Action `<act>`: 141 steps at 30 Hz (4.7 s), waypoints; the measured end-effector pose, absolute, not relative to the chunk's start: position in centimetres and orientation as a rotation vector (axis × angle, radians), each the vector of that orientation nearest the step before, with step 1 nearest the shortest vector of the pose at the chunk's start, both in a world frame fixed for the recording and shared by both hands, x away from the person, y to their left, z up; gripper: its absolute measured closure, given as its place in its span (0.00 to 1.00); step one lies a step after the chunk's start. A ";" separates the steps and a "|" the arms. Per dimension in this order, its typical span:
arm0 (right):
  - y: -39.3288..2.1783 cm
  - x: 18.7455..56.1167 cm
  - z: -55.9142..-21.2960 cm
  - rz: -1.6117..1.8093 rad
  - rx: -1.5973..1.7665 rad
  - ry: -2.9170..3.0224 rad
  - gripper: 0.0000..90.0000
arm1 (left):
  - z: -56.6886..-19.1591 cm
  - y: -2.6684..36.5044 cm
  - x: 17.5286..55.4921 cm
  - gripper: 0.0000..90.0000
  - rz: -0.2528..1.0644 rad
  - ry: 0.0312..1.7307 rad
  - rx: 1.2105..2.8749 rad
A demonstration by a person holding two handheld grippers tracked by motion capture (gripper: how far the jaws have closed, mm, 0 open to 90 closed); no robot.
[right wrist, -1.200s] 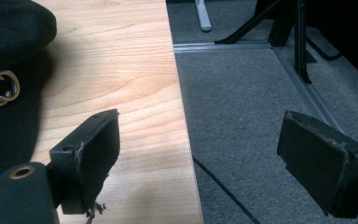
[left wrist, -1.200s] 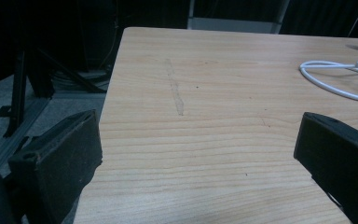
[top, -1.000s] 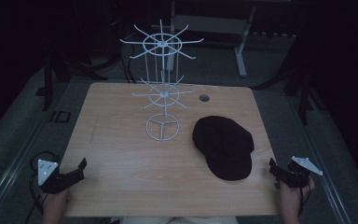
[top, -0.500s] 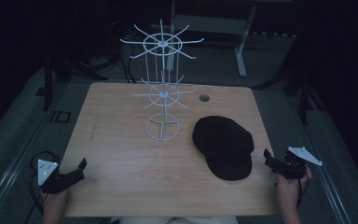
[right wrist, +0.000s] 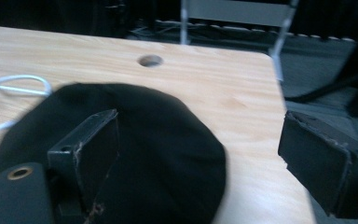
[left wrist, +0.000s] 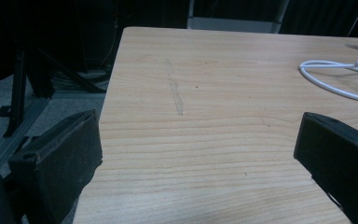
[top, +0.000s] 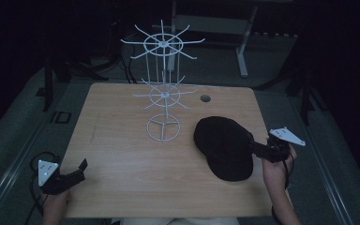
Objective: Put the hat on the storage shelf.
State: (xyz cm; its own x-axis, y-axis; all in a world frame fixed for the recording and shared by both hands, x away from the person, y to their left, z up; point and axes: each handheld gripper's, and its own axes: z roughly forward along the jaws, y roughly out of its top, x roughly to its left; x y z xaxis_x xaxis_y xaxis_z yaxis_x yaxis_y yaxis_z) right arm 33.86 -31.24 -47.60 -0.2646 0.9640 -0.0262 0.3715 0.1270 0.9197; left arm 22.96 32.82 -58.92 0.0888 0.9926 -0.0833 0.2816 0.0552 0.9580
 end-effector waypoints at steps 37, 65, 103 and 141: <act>-22.8 44.4 -50.2 0.935 1.398 2.160 0.34 | -58.9 32.8 23.0 0.02 0.935 1.357 1.413; -23.0 42.8 -49.5 0.956 1.280 2.165 0.86 | -58.9 32.8 23.0 0.02 0.936 1.361 1.413; -28.3 36.2 -40.2 1.281 1.155 1.897 0.89 | -58.9 32.8 23.0 0.02 0.938 1.366 1.411; -24.4 28.0 -23.5 1.581 0.743 1.707 0.89 | -58.9 32.8 23.0 0.02 0.935 1.364 1.412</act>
State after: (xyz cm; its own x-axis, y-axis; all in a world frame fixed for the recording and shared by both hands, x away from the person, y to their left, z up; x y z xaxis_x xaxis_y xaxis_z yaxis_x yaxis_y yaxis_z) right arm 28.04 -24.37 -23.50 -0.6019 0.7920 -0.1025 -0.0417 0.0969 0.9944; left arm 23.04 32.78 -58.91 0.0932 0.9925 -0.0786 0.2843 0.0492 0.9575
